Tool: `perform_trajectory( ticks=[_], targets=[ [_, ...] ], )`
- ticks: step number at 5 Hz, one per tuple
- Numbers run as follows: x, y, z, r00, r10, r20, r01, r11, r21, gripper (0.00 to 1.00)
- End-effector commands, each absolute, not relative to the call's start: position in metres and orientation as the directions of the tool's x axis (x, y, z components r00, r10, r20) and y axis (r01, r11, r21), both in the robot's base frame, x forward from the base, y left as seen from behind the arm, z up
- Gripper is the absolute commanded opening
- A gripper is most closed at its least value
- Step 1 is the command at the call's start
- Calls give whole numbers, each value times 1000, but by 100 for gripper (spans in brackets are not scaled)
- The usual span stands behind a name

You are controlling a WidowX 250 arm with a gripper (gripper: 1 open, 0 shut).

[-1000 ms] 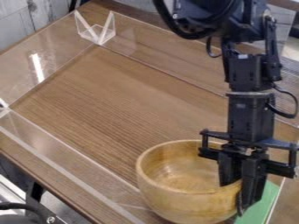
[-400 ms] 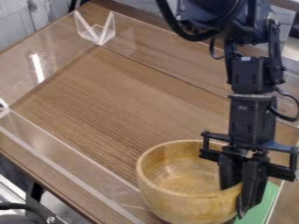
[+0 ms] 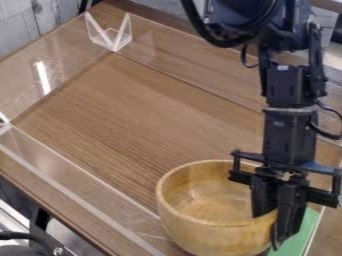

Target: Put the green block in the brown bowl

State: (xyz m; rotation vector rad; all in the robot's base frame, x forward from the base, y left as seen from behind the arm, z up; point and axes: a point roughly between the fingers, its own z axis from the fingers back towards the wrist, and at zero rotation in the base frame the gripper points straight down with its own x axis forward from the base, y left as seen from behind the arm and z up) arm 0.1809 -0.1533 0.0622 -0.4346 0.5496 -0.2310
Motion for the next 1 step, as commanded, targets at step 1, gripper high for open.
perform_trajectory(
  ticks=[1],
  targets=[
    [170, -153, 27, 740, -513, -435, 244, 807, -537, 0]
  ],
)
